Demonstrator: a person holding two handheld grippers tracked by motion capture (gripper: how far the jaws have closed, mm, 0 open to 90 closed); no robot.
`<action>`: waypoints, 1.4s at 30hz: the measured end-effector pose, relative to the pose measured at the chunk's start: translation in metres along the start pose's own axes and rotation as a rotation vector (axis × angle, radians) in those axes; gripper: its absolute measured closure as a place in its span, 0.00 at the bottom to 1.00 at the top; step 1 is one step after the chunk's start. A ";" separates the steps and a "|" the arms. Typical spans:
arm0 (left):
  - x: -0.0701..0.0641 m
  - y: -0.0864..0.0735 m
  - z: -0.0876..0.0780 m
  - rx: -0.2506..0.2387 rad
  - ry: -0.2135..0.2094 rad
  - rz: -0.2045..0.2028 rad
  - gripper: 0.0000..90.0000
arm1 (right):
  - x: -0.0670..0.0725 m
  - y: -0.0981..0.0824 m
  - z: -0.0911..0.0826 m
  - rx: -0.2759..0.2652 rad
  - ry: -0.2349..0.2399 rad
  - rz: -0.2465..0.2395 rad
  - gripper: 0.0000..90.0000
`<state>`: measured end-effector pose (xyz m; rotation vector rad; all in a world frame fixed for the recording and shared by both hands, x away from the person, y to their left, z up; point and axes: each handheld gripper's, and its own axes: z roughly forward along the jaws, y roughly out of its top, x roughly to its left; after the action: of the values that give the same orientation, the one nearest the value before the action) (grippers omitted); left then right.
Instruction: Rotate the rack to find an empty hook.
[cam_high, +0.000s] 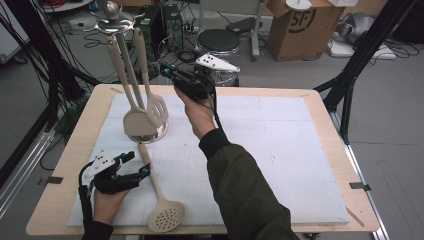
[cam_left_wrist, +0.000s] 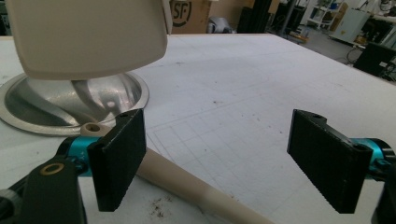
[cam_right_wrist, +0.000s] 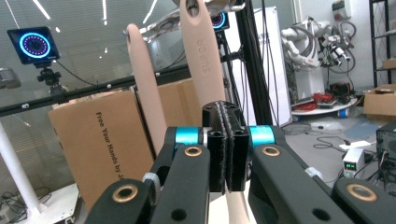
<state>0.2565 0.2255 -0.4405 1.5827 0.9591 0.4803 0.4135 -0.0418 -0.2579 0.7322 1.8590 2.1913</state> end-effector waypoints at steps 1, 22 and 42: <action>0.000 0.000 0.000 -0.002 0.001 0.000 0.23 | -0.001 0.001 0.001 0.000 -0.003 -0.006 1.00; 0.001 0.000 -0.002 -0.008 -0.009 -0.012 0.23 | 0.008 0.052 0.038 -0.047 -0.015 -0.015 1.00; 0.000 -0.001 -0.004 -0.013 -0.011 -0.021 0.23 | 0.008 0.060 0.053 -0.049 -0.021 -0.020 1.00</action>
<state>0.2533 0.2278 -0.4408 1.5606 0.9617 0.4627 0.4424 -0.0047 -0.1927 0.7218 1.7884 2.1995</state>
